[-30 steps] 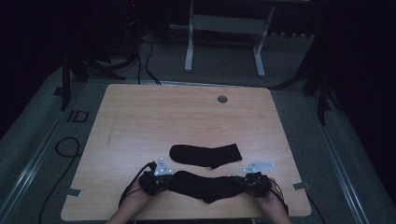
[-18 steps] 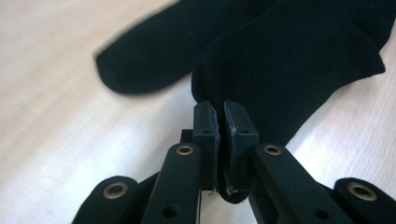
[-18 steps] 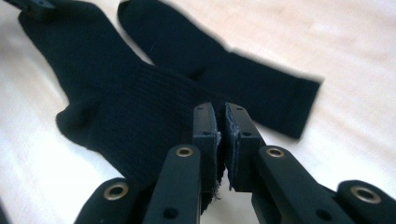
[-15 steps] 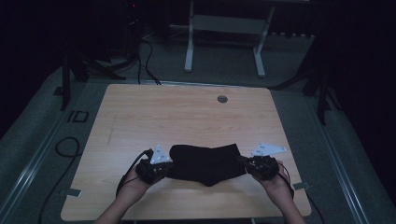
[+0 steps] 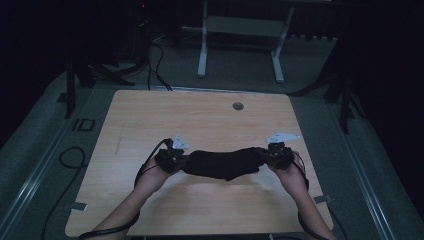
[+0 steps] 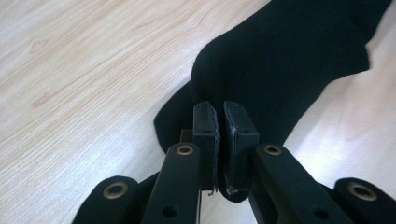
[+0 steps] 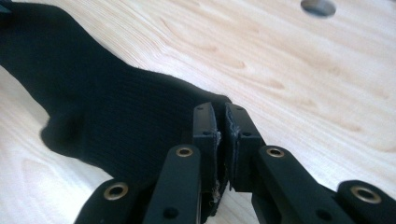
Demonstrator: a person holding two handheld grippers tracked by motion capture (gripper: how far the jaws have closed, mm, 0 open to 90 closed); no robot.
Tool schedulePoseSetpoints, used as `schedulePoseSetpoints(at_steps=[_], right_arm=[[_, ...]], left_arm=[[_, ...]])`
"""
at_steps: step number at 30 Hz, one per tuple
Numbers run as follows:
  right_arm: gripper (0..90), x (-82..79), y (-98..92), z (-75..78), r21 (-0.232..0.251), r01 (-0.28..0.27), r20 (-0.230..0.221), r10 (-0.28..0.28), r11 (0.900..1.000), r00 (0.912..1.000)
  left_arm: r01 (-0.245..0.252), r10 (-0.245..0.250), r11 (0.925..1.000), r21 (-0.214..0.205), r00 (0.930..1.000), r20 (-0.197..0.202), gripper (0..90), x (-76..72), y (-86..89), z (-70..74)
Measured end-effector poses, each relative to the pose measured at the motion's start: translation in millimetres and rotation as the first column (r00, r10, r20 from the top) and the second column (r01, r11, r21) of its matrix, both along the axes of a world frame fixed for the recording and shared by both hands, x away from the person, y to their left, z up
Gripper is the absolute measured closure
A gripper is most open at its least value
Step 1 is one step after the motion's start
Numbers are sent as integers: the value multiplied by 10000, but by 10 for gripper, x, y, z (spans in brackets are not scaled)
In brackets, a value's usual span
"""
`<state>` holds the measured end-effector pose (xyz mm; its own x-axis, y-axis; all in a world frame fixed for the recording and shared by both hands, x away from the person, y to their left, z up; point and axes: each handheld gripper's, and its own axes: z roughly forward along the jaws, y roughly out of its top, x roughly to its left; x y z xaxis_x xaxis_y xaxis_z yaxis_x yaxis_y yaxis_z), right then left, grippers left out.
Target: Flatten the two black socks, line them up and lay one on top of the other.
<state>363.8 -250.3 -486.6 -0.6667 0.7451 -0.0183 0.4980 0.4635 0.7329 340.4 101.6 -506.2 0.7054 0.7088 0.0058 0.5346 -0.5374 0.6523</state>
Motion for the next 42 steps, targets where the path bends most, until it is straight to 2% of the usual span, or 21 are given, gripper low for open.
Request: schedulePoseSetpoints(at_steps=[2, 7, 11, 14, 17, 19, 26, 30, 32, 34, 36, 38, 40, 42], right_arm=[[836, 48, -6, -76, -45, 104, -140, -105, 9999, 9998], [834, 148, -11, -294, -161, 304, -625, -314, 9994, 9976], [831, 221, -1, -440, -189, 412, -878, -427, 9990, 9952], [828, 235, 28, -520, -495, 429, -923, -473, 9979, 9946], [824, 239, 25, -593, -508, 456, -936, -502, 9977, 9943], [824, 238, 13, -601, -380, 494, -955, -529, 9981, 9940], [814, 228, 28, -603, -491, 440, -885, -482, 9978, 9949], [811, 227, 20, -608, -400, 430, -943, -466, 9983, 9944], [808, 234, 16, -607, -383, 411, -991, -448, 9984, 9941], [800, 239, 16, -606, -377, 407, -1028, -444, 9985, 9937], [787, 243, 18, -604, -393, 411, -1085, -452, 9984, 9931], [764, 245, 18, -601, -392, 410, -1137, -452, 9984, 9925], [757, 247, 17, -601, -399, 401, -1165, -445, 9984, 9922], [742, 254, 8, -608, -366, 403, -1221, -445, 9985, 9915]], left_arm=[[-66, 63, 9999, -111, 9997, -241, 848, 59, -11, -68], [-126, 131, 9995, 293, 9998, -170, 847, 113, -56, -172], [-321, 330, 9989, 342, 9991, -276, 846, 188, -49, -260], [-289, 312, 9983, 509, 9985, -443, 845, 219, -64, -335], [-282, 312, 9975, 650, 9985, -446, 844, 225, -79, -390], [-321, 348, 9977, 597, 9985, -433, 844, 228, -79, -405], [-631, 641, 9967, 520, 9978, -194, 786, 222, -30, -385], [-842, 834, 9953, 469, 9963, 185, 789, 192, 2, -350], [-791, 791, 9960, 421, 9969, 25, 789, 191, 14, -354], [-858, 857, 9955, 414, 9963, 46, 787, 188, 21, -370], [-1060, 1057, 9933, 470, 9944, 87, 698, 201, 30, -391], [-1130, 1133, 9932, 293, 9935, -75, 676, 214, 46, -402], [-1113, 1116, 9932, 341, 9937, -82, 677, 214, 44, -406], [-1079, 1082, 9919, 675, 9941, -1, 684, 209, 20, -438]])
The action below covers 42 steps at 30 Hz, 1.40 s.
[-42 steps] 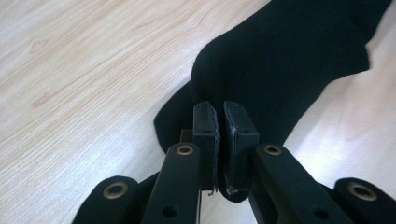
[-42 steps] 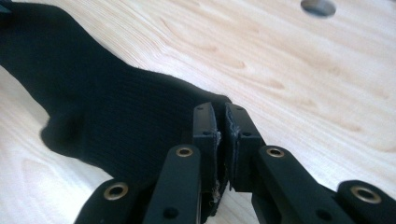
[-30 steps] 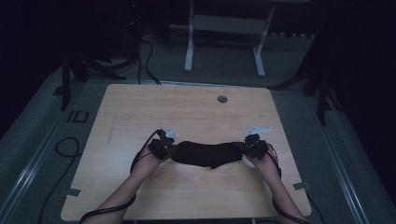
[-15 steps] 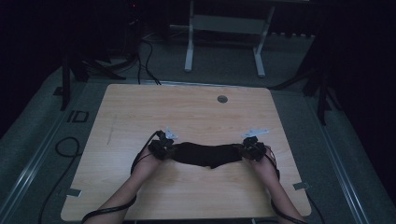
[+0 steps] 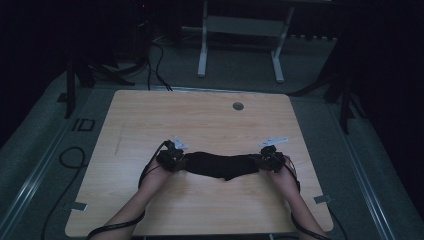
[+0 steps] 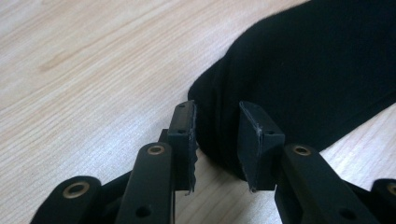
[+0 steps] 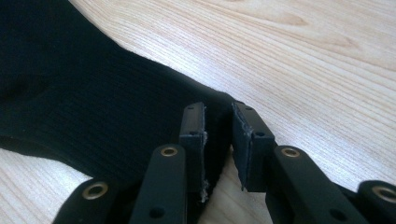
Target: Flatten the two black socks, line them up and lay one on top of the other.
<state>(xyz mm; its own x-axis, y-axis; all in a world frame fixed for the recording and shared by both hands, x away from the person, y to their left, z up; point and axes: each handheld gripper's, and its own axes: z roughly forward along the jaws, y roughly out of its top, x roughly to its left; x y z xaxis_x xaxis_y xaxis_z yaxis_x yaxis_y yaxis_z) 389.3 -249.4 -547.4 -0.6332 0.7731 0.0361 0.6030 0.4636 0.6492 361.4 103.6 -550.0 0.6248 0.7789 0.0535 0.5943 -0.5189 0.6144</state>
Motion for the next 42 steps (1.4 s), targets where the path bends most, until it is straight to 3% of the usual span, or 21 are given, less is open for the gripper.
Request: schedulePoseSetpoints(at_steps=[4, 9, 14, 20, 22, 26, 29, 36, 40, 42], right_arm=[[734, 5, -3, 2, 20, -14, -48, 14, 10000, 10000], [606, -9, -1, 91, 226, -259, 46, 258, 9994, 9997], [445, -32, 26, 269, 682, -747, 520, 712, 9949, 9961], [332, -60, 101, 414, 988, -1093, 939, 1000, 9891, 9905], [203, -79, 123, 418, 1113, -1249, 1046, 1134, 9859, 9880], [126, -99, 142, 367, 1031, -1393, 1235, 1262, 9849, 9843], [120, -114, 123, 309, 913, -1414, 1493, 1268, 9857, 9806], [120, -122, -47, 207, 719, -1081, 1481, 966, 9915, 9843], [120, -141, -193, 165, 800, -780, 1460, 657, 9937, 9871], [120, -148, -254, 138, 831, -666, 1412, 544, 9943, 9885]], left_arm=[[14, -15, 9999, 113, 9999, 103, 683, -13, -16, -11], [-57, 69, 9994, -356, 9994, 347, 588, -61, 29, 106], [-130, 217, 9918, -1268, 9975, 667, 362, -102, 110, 217], [-111, 301, 9808, -1948, 9950, 951, 102, -164, 162, 258], [-142, 382, 9774, -2111, 9932, 1101, 54, -187, 172, 244], [-206, 512, 9688, -2470, 9917, 1181, 44, -219, 224, 187], [-260, 566, 9695, -2435, 9912, 1196, 44, -248, 278, 133], [-140, 358, 9757, -2186, 9947, 963, 44, -306, 378, 46], [-114, 318, 9698, -2435, 9963, 803, 44, -355, 444, 2], [-139, 330, 9719, -2348, 9965, 774, 44, -371, 468, -11]])
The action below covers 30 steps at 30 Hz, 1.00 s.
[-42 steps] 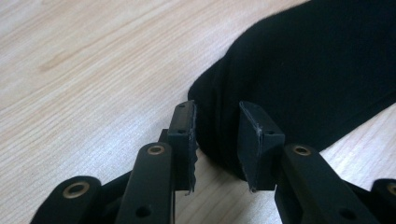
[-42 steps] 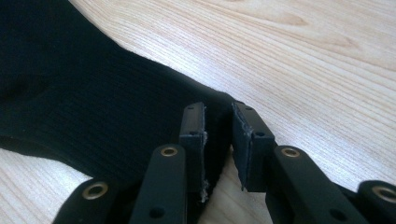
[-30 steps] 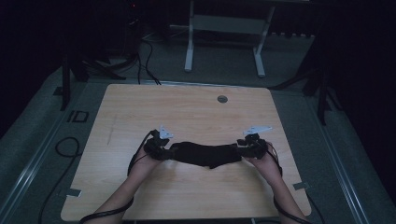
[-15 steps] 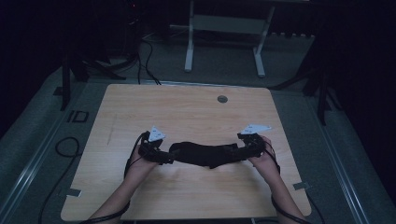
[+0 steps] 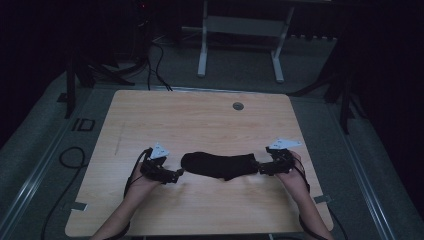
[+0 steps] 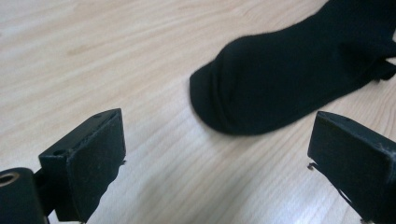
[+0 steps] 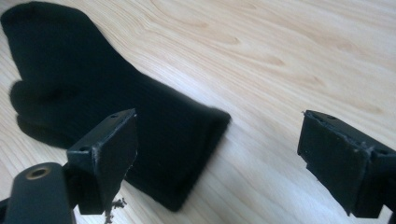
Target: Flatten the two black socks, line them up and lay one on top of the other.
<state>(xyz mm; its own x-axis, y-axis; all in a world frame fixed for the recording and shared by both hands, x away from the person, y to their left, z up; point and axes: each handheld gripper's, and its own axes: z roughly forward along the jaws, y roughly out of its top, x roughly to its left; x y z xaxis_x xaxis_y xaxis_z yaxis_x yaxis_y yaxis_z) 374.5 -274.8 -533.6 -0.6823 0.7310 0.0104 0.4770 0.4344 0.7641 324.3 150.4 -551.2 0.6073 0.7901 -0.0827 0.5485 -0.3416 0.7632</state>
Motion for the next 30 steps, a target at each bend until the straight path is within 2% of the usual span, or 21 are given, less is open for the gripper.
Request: schedulePoseSetpoints(at_steps=[4, 7, 11, 14, 17, 20, 30], right_arm=[[120, -16, -79, -45, -42, 194, -53, -195, 9998, 9998], [120, -50, -223, -121, -48, 457, -101, -458, 9989, 9989], [120, -74, -338, -165, 79, 834, -187, -832, 9965, 9964], [121, -96, -429, -160, 176, 1143, -216, -1139, 9933, 9933], [121, -106, -504, -160, 68, 1388, -262, -1386, 9903, 9900], [121, -112, -570, -156, 41, 1619, -291, -1617, 9868, 9864], [123, -154, -805, -89, 517, 2251, -249, -2240, 9730, 9743]], left_arm=[[-118, 118, 9999, 8, 9999, -1, 45, -14, 25, -4], [-524, 525, 9986, -37, 9984, 210, 45, -60, 134, 9], [-693, 693, 9976, -7, 9974, 186, 44, -82, 214, -1], [-787, 787, 9969, 47, 9968, 159, 45, -100, 268, -24], [-935, 934, 9955, 134, 9956, 94, 45, -120, 335, -52], [-1131, 1130, 9936, 54, 9935, 117, 45, -143, 406, -59], [-1656, 1659, 9861, -152, 9857, 283, 45, -202, 680, -5]])
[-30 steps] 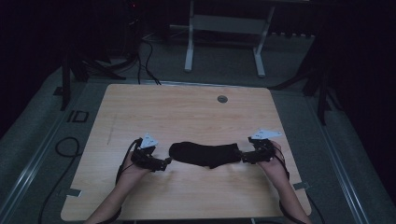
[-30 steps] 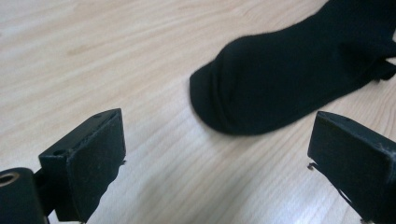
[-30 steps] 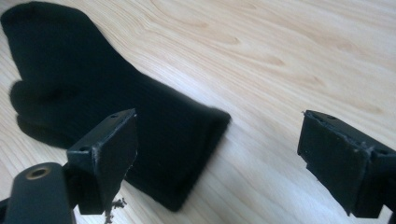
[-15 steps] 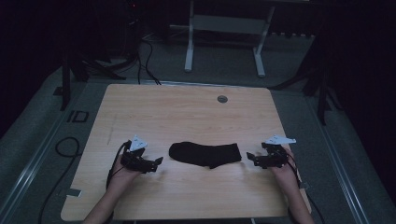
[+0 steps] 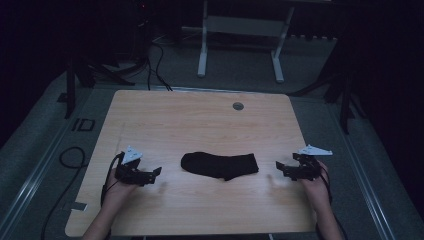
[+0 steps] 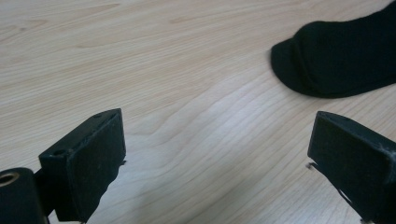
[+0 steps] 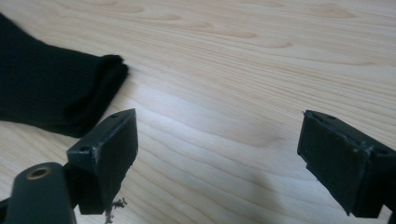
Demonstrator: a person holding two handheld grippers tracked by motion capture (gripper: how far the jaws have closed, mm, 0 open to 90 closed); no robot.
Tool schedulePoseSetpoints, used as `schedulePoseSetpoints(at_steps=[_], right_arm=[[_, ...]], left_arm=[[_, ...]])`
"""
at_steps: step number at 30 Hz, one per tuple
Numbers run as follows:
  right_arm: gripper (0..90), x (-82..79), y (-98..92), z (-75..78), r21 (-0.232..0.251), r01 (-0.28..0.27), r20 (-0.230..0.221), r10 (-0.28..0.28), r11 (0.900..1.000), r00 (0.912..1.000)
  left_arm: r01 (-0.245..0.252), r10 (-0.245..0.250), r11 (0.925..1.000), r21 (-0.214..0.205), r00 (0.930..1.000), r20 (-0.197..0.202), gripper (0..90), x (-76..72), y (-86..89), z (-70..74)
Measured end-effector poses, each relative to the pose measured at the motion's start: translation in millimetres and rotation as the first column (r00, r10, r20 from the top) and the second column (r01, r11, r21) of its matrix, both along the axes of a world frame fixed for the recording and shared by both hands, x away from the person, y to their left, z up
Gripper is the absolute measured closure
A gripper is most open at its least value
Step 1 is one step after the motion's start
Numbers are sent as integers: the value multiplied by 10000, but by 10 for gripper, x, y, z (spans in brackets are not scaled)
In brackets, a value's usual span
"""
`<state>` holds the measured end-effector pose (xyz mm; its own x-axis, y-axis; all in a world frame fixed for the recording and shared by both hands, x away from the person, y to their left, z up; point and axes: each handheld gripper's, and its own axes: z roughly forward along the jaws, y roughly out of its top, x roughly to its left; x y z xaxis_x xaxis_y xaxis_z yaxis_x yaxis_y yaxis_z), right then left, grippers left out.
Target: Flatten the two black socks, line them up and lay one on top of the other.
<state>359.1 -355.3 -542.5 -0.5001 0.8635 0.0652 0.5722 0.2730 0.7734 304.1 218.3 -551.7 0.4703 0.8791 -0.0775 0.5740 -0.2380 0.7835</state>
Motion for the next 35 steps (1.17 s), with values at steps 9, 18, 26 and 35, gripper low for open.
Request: schedulePoseSetpoints(at_steps=[9, 18, 26, 35], right_arm=[[132, -34, -218, 11, 167, 693, 84, -694, 9975, 9976], [137, -56, -326, 16, 292, 1124, 81, -1127, 9932, 9936], [138, -59, -411, 5, 440, 1414, -7, -1416, 9890, 9899], [140, -58, -404, -1, 554, 1362, 35, -1366, 9891, 9906]], left_arm=[[-734, 736, 9971, -189, 9972, 117, 45, -79, 249, 4], [-1277, 1281, 9917, -145, 9913, 306, 45, -147, 421, 23], [-1566, 1578, 9873, -258, 9860, 538, 45, -207, 509, 8], [-1560, 1578, 9871, -354, 9860, 535, 45, -221, 504, -1]])
